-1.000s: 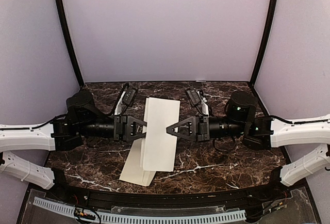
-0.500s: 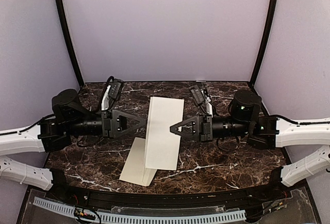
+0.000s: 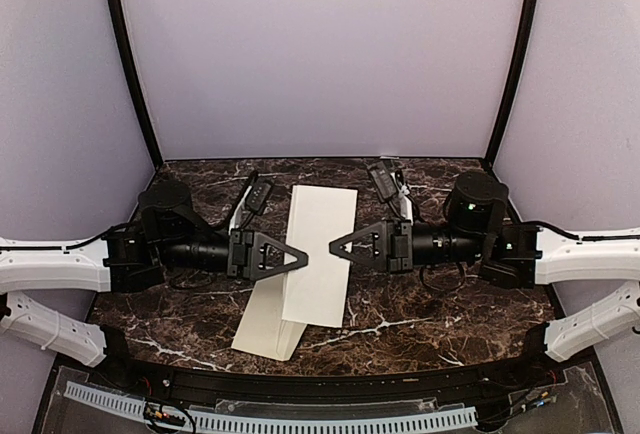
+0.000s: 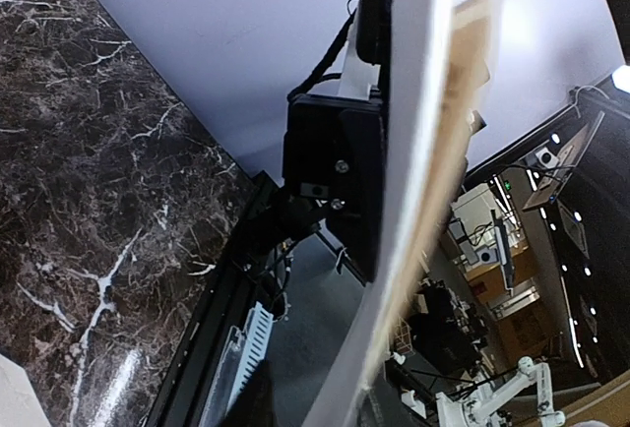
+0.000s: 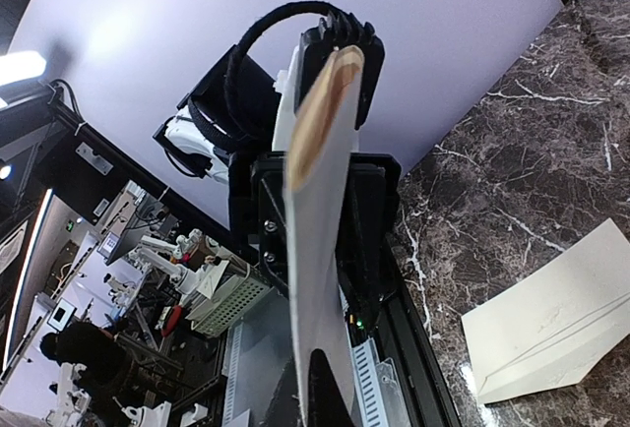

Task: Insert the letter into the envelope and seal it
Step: Fold the letter.

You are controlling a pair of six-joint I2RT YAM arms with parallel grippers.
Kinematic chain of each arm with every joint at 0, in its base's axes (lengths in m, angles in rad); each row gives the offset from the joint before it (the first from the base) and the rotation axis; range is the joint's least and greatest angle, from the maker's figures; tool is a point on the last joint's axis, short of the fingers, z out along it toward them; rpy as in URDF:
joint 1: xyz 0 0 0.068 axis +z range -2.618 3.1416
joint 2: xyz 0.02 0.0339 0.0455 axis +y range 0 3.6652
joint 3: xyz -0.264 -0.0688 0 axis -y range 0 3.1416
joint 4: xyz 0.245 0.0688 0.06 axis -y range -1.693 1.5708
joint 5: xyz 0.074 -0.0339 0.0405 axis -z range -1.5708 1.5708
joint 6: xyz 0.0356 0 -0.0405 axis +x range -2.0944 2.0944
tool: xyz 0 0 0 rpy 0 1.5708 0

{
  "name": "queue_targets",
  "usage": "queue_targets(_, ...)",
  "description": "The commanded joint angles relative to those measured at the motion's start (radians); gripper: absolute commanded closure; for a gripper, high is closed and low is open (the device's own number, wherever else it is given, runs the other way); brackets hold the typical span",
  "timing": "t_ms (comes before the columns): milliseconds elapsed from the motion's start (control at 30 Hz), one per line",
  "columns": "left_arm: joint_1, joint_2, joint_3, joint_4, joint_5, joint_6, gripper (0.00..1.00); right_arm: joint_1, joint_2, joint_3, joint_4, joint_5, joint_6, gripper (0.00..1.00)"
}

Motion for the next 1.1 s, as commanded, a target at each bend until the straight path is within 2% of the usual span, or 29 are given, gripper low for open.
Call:
queue_targets(0, -0.007, -0.007, 0.023, 0.077, 0.046, -0.010, 0.86, 0.009, -0.011, 0.028, 0.013, 0.011, -0.016, 0.96)
queue_targets(33, -0.006, -0.008, 0.018, 0.079, 0.045, -0.012, 0.94, 0.009, -0.013, 0.028, 0.012, 0.017, -0.015, 0.87)
queue_targets(100, -0.006, -0.009, 0.011, 0.079, 0.046, -0.013, 1.00, 0.007, -0.017, 0.031, 0.003, 0.036, -0.019, 0.71)
queue_targets(133, -0.006, -0.010, 0.007, 0.080, 0.049, -0.014, 1.00, 0.005, -0.022, 0.032, -0.004, 0.047, -0.022, 0.68)
queue_targets(200, -0.006, -0.014, 0.000, 0.084, 0.050, -0.016, 1.00, -0.003, -0.031, 0.035, -0.018, 0.073, -0.026, 0.64)
queue_targets(400, -0.008, -0.017, -0.003, 0.088, 0.076, -0.017, 1.00, -0.060, -0.052, 0.042, -0.010, 0.086, -0.023, 0.63)
queue_targets(667, -0.015, 0.006, 0.005, 0.080, 0.108, -0.019, 1.00, -0.106, -0.031, 0.090, 0.000, 0.032, -0.033, 0.73)
queue_targets(733, -0.017, 0.013, 0.008, 0.077, 0.110, -0.020, 1.00, -0.106, -0.018, 0.102, 0.006, 0.011, -0.041, 0.86)
queue_targets(767, -0.017, 0.016, 0.009, 0.078, 0.109, -0.021, 1.00, -0.106, -0.013, 0.109, 0.008, 0.004, -0.043, 0.97)
queue_targets(800, -0.018, 0.018, 0.010, 0.079, 0.108, -0.022, 1.00, -0.107, -0.010, 0.111, 0.008, 0.001, -0.044, 1.00)
queue_targets(867, -0.018, 0.019, 0.011, 0.084, 0.095, -0.027, 0.92, -0.107, -0.014, 0.108, 0.011, 0.011, -0.046, 1.00)
queue_targets(900, -0.019, 0.019, 0.009, 0.085, 0.092, -0.030, 0.79, -0.107, -0.019, 0.104, 0.013, 0.020, -0.046, 1.00)
queue_targets(967, -0.019, 0.020, 0.003, 0.096, 0.085, -0.037, 0.65, -0.107, -0.032, 0.096, 0.020, 0.042, -0.044, 1.00)
queue_targets(1067, -0.027, 0.022, -0.012, 0.113, 0.074, -0.049, 0.58, -0.108, -0.052, 0.090, 0.021, 0.079, -0.045, 1.00)
